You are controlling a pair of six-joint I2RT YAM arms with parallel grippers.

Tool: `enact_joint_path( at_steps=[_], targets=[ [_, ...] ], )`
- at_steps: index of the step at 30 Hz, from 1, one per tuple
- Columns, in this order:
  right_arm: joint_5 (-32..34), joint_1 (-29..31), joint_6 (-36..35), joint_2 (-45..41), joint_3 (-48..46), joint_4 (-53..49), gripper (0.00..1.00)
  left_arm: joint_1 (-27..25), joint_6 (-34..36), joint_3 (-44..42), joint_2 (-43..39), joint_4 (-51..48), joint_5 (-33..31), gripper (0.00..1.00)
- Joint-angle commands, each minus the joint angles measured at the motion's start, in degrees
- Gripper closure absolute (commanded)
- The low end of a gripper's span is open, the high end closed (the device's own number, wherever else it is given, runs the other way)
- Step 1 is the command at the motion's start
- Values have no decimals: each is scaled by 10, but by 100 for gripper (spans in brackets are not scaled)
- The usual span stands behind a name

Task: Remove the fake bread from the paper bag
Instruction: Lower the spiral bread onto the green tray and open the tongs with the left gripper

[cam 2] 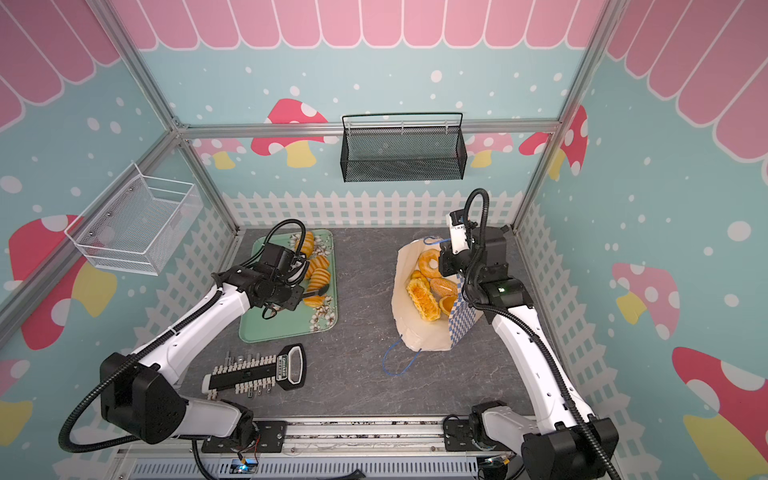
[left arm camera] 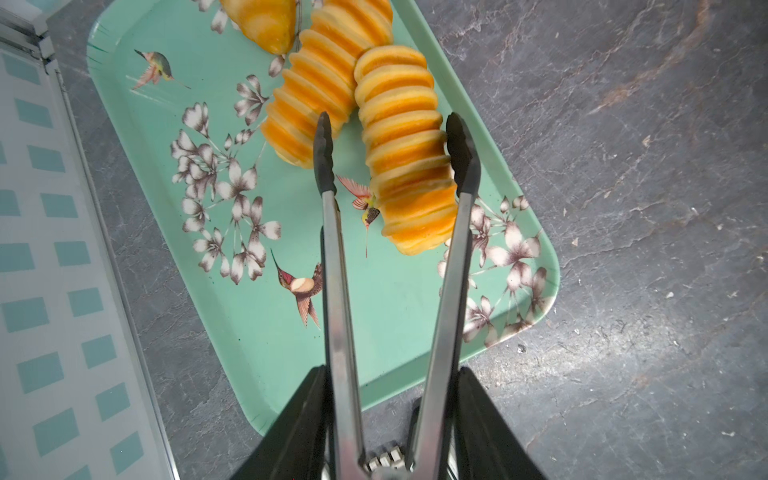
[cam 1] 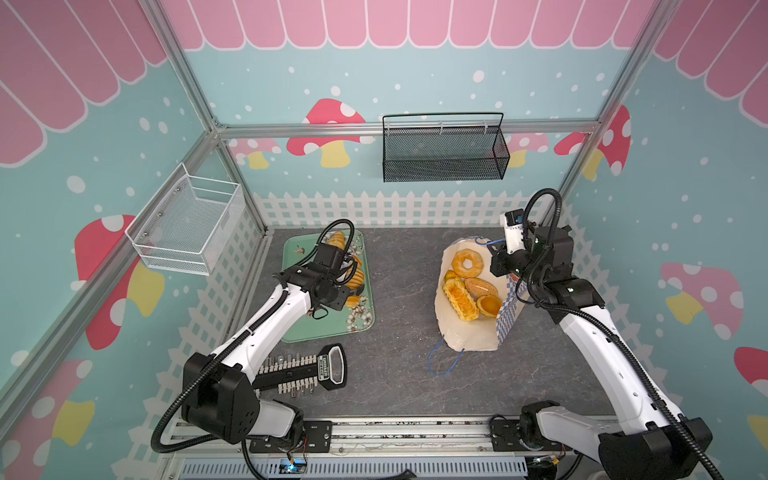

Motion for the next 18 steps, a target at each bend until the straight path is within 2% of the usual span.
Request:
enact_joint_path(
  at_steps=[1, 14, 18],
  targets=[
    [-7, 3, 1, -8, 1, 1, 100, 3, -5, 4, -24, 5, -17, 55],
    [-6, 3, 4, -20, -4, -4, 100, 3, -13, -13, 5, 17, 27, 56],
    [-5, 3, 4, -22, -5, -5, 100, -3, -10, -18, 18, 24, 28, 60]
  ],
)
